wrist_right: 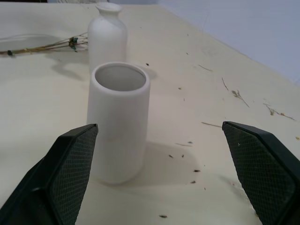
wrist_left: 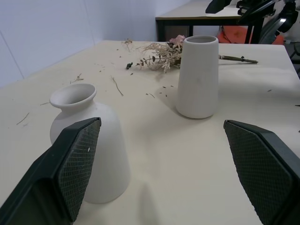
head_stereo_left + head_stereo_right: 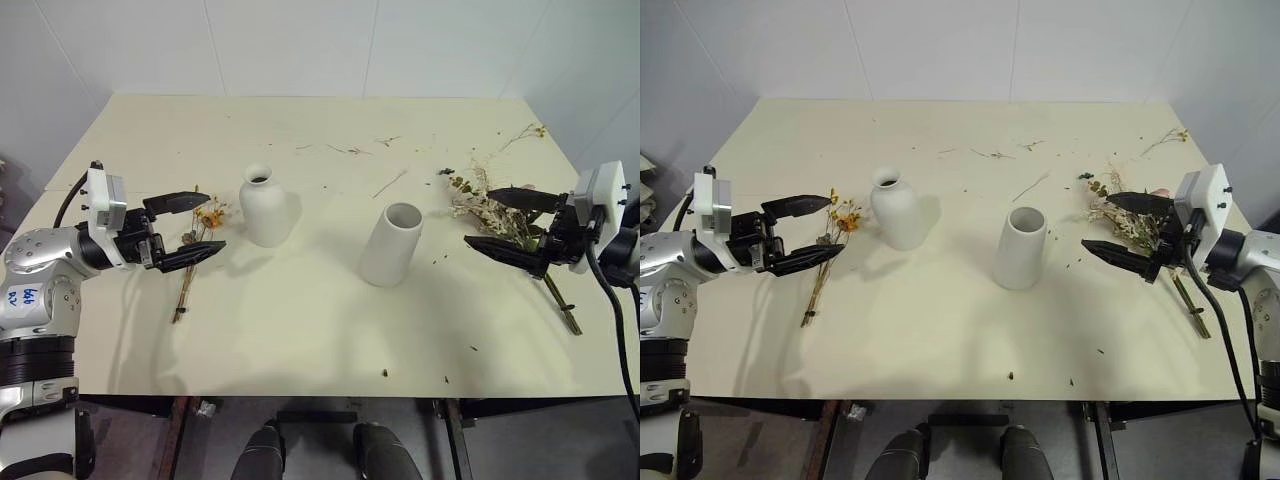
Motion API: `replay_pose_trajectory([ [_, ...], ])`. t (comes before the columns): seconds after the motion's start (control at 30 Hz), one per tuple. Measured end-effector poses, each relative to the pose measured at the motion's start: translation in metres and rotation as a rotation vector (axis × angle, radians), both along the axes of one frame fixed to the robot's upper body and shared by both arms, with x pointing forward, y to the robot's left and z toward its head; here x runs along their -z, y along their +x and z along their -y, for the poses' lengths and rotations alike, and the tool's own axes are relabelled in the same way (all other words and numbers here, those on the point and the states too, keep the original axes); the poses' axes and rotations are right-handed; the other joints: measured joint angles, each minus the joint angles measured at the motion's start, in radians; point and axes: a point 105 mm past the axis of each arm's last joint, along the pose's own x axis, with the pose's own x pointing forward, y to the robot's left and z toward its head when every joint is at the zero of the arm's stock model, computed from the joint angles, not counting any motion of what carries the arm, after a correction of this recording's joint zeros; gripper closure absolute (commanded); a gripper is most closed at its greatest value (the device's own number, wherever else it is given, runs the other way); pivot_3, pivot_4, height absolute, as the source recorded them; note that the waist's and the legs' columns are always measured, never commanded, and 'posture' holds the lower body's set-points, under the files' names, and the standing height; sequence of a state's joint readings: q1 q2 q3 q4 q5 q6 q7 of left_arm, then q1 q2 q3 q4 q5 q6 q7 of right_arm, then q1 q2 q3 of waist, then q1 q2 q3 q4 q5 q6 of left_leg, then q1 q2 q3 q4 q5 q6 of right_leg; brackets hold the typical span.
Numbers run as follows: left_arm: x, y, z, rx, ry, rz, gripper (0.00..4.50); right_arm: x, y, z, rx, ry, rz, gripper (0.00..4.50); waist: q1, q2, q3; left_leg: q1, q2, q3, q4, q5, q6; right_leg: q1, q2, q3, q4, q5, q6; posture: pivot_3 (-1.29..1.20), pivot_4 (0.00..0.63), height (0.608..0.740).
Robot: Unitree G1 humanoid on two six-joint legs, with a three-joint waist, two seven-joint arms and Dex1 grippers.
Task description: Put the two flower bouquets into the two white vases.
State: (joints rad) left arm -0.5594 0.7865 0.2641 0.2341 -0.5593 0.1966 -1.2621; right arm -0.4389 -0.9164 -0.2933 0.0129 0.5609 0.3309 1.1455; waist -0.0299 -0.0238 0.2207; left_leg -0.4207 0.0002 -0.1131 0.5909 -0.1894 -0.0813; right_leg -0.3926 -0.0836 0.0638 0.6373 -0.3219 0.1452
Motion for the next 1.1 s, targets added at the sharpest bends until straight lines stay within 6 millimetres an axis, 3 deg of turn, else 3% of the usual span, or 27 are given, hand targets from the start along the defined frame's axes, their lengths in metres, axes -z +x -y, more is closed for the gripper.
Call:
replay_pose_trajectory([
  [0.2, -0.004, -0.001, 0.016, 0.054, -0.012, 0.027, 0.02, 0.001, 0.005, 0.023, 0.088, 0.045, -0.076, 0.00, 0.003, 0.000, 0.000, 0.000, 0.000, 0.000, 0.000, 0.000, 0.000, 0.000, 0.000, 0.000, 0.000, 0.000, 0.000, 0.00, 0.150, 0.740],
  [0.4, -0.016, -0.003, 0.037, 0.141, -0.022, 0.057, 0.02, 0.004, 0.023, 0.081, 0.396, -0.053, -0.247, 0.00, -0.002, 0.000, 0.000, 0.000, 0.000, 0.000, 0.001, 0.000, 0.000, 0.000, 0.000, 0.001, -0.001, 0.000, -0.001, 0.00, 0.150, 0.740],
  [0.57, -0.018, -0.008, 0.052, 0.202, -0.001, 0.071, 0.02, 0.033, 0.033, 0.118, 0.650, -0.058, -0.514, 0.00, -0.012, 0.001, 0.000, 0.000, 0.000, 0.001, 0.000, 0.000, 0.000, -0.001, 0.001, 0.002, -0.001, 0.000, -0.001, 0.00, 0.150, 0.740],
  [0.8, -0.017, -0.015, 0.063, 0.235, -0.025, 0.076, 0.02, 0.046, 0.046, 0.125, 0.722, -0.051, -0.687, 0.00, -0.024, 0.002, 0.001, 0.000, 0.000, 0.002, 0.000, 0.000, 0.000, 0.000, 0.001, 0.003, -0.002, 0.001, 0.000, 0.00, 0.150, 0.740],
  [1.0, 0.001, -0.025, 0.063, 0.224, -0.032, 0.015, 0.02, 0.091, 0.054, 0.121, 0.745, -0.167, -0.820, 0.00, -0.027, 0.003, 0.001, 0.000, 0.000, 0.003, 0.000, 0.000, 0.000, -0.002, 0.001, 0.004, -0.002, 0.001, 0.001, 0.00, 0.150, 0.740],
  [1.1, -0.001, -0.029, 0.060, 0.199, -0.029, 0.019, 0.02, 0.092, 0.060, 0.120, 0.759, -0.179, -0.818, 0.00, -0.027, 0.003, 0.001, 0.000, 0.000, 0.003, 0.000, 0.000, 0.000, -0.001, 0.001, 0.005, -0.002, 0.001, 0.001, 0.00, 0.150, 0.740],
])
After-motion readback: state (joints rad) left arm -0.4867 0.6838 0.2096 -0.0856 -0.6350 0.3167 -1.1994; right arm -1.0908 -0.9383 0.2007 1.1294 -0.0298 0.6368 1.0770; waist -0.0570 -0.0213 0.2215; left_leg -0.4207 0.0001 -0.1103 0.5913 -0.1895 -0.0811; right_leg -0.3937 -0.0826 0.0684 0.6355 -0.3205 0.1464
